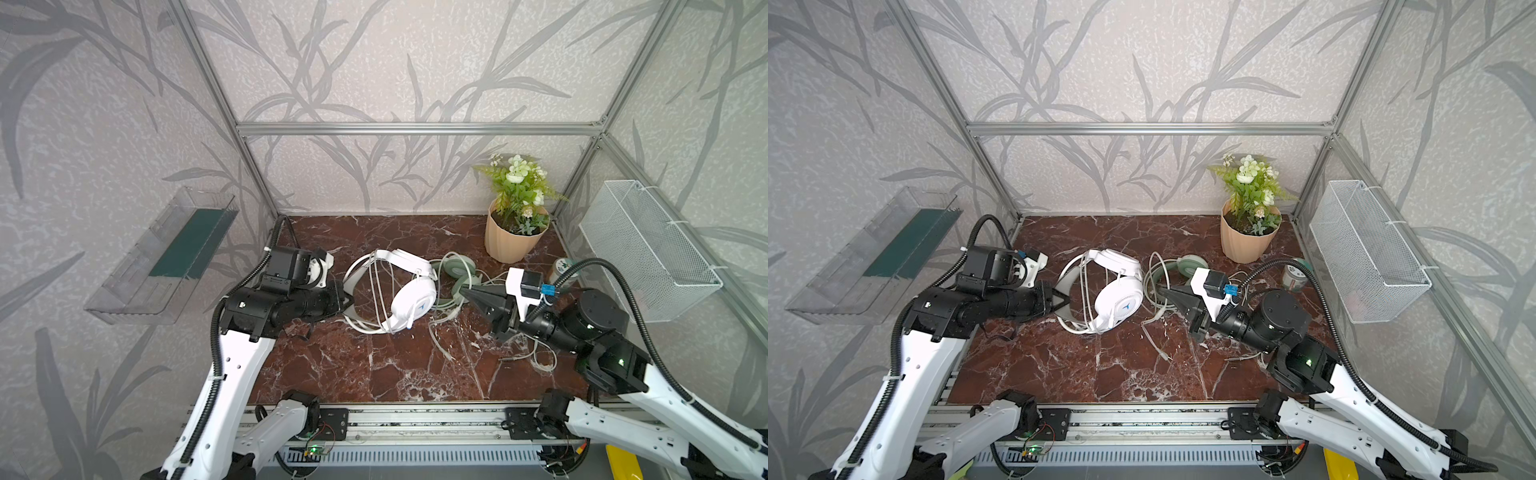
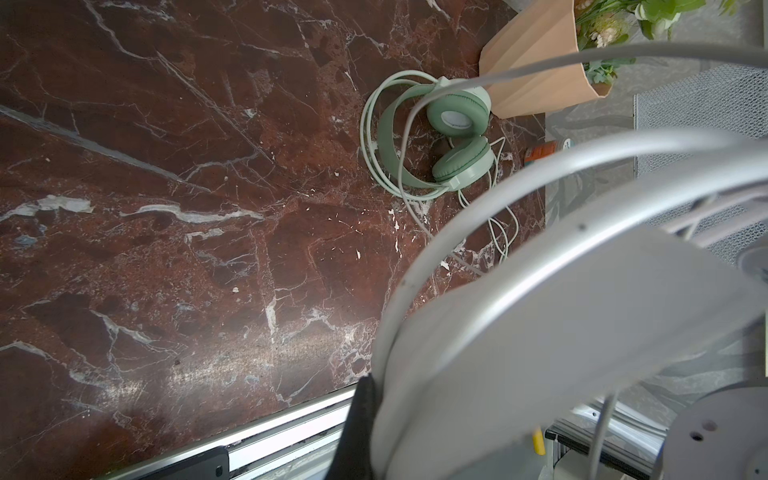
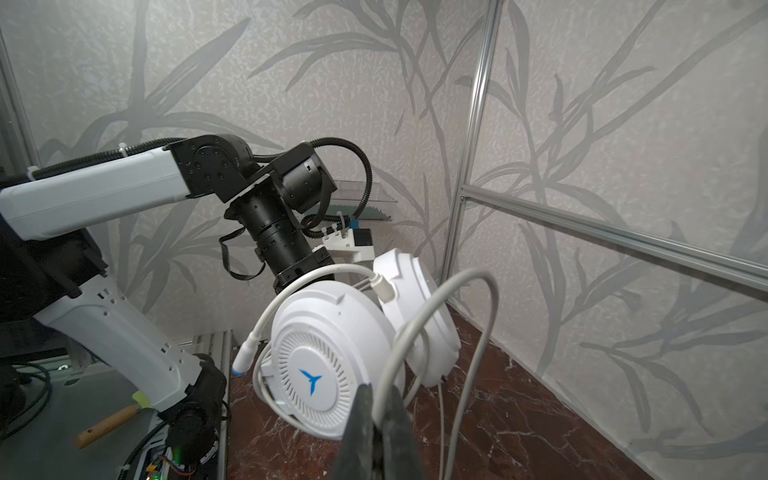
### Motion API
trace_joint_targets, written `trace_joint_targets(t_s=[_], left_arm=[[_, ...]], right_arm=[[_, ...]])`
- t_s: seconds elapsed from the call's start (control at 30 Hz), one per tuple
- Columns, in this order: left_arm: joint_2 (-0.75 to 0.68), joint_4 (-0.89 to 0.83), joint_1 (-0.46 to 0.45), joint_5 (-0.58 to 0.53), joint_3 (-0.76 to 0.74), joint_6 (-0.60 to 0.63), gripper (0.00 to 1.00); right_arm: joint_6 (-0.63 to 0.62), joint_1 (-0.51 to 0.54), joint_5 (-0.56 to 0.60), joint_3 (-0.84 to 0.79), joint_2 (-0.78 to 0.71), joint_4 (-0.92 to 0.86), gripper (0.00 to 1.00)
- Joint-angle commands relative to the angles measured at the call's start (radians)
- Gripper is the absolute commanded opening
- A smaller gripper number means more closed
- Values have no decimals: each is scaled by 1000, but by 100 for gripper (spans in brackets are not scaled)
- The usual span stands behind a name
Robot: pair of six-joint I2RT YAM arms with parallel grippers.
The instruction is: Wrap the headphones
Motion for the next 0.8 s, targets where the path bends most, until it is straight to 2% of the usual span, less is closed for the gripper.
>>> trace_joint_targets(t_s=[0.0, 0.1, 0.2, 0.23, 0.27, 0.4, 0.47, 0.53, 0.6, 0.67, 0.77], left_arm=[[-21, 33, 5, 50, 6, 2, 0], [-28, 34, 5, 70, 19, -16, 0], [-44, 33, 5, 79, 49, -34, 0], [-50, 34, 5, 81, 58, -42, 0], [-54, 39, 5, 85, 67, -48, 0], [-57, 70, 5, 111, 102, -98, 0], [-52, 84, 5, 124, 128, -119, 0], [-45, 88, 5, 126, 151, -133, 0], [-33, 83, 5, 131, 171, -145, 0], [-23, 85, 5, 145, 182, -164, 0], [-18, 87, 3, 152, 190, -186, 0]], right_arm=[[-25, 1, 210, 26, 38, 31, 0], [-16, -29, 427, 40, 92, 50, 0], [104, -95, 501, 3, 137, 10, 0], [147, -117, 489, -26, 144, 7, 0], [167, -131, 456, -58, 145, 16, 6], [179, -136, 315, -212, 106, 172, 45], [178, -135, 202, -265, 95, 253, 64], [172, -134, 67, -277, 112, 290, 72], [169, -128, -36, -261, 142, 293, 74], [196, -120, -53, -265, 172, 334, 77], [204, -118, -45, -320, 237, 539, 83]])
